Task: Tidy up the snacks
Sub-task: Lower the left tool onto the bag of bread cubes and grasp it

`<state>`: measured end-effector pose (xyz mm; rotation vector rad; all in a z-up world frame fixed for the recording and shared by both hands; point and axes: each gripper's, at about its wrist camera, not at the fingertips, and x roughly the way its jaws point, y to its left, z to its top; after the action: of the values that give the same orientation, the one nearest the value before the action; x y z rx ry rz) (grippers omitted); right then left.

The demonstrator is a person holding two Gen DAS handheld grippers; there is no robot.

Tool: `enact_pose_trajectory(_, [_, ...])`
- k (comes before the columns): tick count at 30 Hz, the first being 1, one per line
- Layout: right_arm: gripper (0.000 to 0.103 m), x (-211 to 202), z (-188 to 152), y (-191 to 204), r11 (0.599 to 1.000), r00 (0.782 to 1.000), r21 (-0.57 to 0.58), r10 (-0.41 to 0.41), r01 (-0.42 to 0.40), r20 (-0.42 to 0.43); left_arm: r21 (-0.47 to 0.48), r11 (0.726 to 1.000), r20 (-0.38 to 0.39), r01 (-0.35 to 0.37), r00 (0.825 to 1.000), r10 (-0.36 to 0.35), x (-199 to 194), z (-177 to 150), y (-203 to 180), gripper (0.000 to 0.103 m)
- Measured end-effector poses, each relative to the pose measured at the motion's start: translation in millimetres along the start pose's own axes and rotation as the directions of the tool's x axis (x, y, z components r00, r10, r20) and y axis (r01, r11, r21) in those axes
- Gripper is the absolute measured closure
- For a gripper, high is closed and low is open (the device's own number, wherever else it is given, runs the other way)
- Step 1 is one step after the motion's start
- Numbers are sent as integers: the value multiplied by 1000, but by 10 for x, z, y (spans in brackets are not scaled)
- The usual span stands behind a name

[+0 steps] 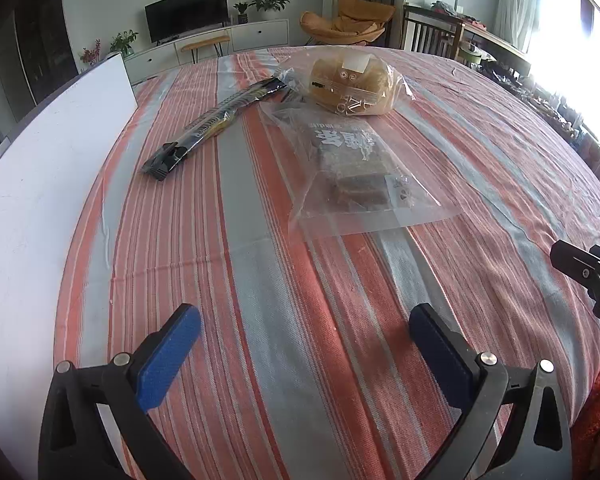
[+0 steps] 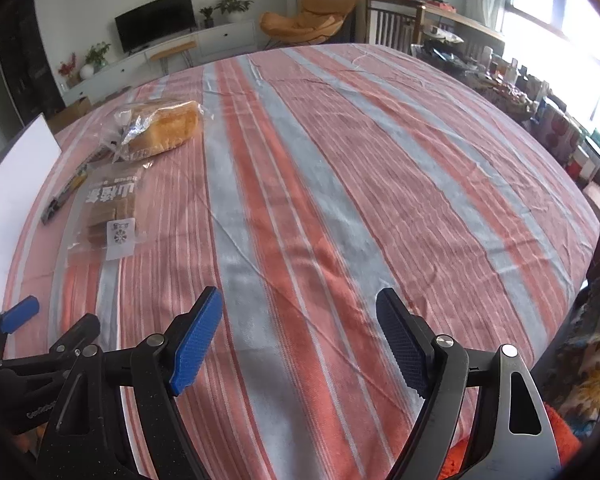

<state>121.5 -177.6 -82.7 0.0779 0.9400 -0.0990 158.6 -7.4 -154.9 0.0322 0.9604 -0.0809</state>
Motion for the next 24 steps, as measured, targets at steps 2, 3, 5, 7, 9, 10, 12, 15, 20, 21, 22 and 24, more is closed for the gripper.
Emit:
enact_pose_trajectory(2, [21, 2, 2, -19, 1000, 1000, 5, 3, -3, -3, 0, 1000, 0, 0, 1000, 0, 2, 1, 1, 0])
enact_pose_trajectory(3, [21, 1, 2, -28, 1000, 1000, 8, 4, -4, -3, 0, 1000, 0, 0, 1000, 0, -1, -1, 1, 0])
enact_pose_trajectory(5, [21, -10, -2, -41, 1000, 1000, 13, 8, -8, -1, 0, 1000, 0, 0, 1000, 0, -1, 0, 0, 0])
enact_pose_trajectory(7, [21, -22, -3, -52, 1000, 1000, 18, 13, -13, -1, 0, 1000, 0, 0, 1000, 0, 2, 1, 0, 0])
enact_pose_trajectory(9, [21, -26, -4, -66, 1000, 1000, 23, 18, -18, -2, 0, 1000, 0, 0, 1000, 0, 0, 0, 0, 0])
enact_pose_trajectory(10, [21, -27, -6, -72, 999, 1000, 26, 20, -20, -2, 0, 1000, 0, 0, 1000, 0, 3, 2, -1, 0])
enact_pose_trajectory(12, [21, -30, -8, -86, 999, 1000, 31, 25, -25, -3, 0, 1000, 0, 0, 1000, 0, 0, 1, 0, 0])
enact_pose_trajectory(15, [21, -34, -5, -101, 999, 999, 37, 32, -31, -4, 0, 1000, 0, 0, 1000, 0, 3, 2, -2, 0])
enact_pose_trajectory(20, [21, -38, -4, -118, 998, 999, 47, 38, -38, -4, 0, 1000, 0, 0, 1000, 0, 1, 0, -3, 0])
enact_pose_trajectory(21, [21, -39, -5, -122, 998, 999, 48, 40, -40, -4, 0, 1000, 0, 0, 1000, 0, 1, -1, -3, 0])
enact_pose_trajectory(22, [21, -41, -6, -127, 998, 999, 51, 42, -42, -3, 0, 1000, 0, 0, 1000, 0, 3, 2, -4, 0])
enact_pose_trajectory(24, [21, -47, -5, -141, 997, 999, 56, 46, -46, -1, 2, 1000, -4, 0, 1000, 0, 4, 5, -2, 0])
